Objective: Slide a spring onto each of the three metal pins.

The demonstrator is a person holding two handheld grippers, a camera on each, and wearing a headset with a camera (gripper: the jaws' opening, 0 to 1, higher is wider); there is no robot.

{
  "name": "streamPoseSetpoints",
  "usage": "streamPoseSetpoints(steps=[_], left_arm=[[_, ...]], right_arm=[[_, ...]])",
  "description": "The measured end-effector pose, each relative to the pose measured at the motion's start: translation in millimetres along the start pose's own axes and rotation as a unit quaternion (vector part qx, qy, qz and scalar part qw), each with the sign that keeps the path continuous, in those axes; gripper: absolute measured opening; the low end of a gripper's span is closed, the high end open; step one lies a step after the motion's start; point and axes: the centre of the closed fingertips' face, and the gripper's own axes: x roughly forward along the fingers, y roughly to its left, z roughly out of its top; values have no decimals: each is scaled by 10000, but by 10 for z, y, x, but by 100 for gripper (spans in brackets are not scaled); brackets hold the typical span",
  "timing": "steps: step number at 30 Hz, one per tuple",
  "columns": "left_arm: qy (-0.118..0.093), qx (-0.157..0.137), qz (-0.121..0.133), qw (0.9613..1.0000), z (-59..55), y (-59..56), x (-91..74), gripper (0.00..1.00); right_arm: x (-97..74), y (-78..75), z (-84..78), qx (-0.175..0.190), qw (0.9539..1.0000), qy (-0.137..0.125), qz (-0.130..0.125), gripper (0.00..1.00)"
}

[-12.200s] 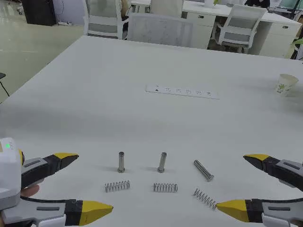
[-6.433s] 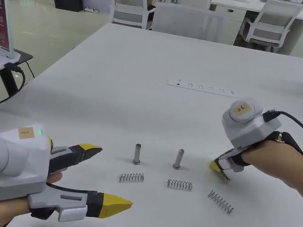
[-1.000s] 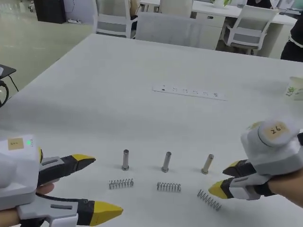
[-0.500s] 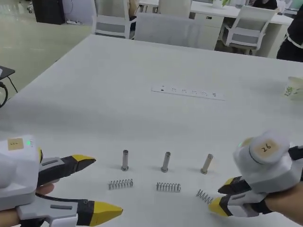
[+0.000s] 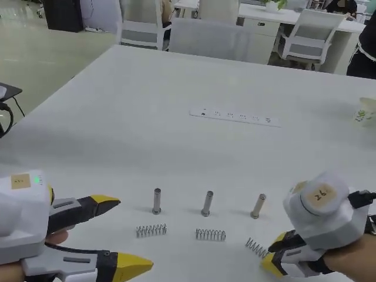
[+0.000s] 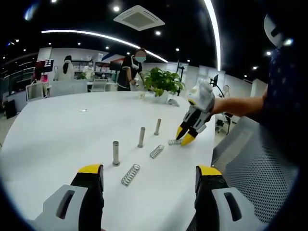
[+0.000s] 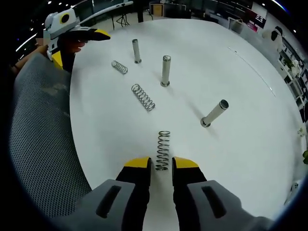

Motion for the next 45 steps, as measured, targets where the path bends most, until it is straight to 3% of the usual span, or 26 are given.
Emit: streamPoseSetpoints(steps=[13, 27, 45], left_arm=[[27, 48, -70, 10000, 10, -27, 1, 73], [88, 120, -248, 9996, -2, -72, 6, 70], [287, 436, -647, 9965, 62, -163, 62, 66]], right_arm=[[18, -41, -8, 31, 10000, 46, 22, 8], [12, -35, -7, 91, 9999, 107, 30, 8], [-195, 166, 403, -370, 9990, -189, 186, 8]])
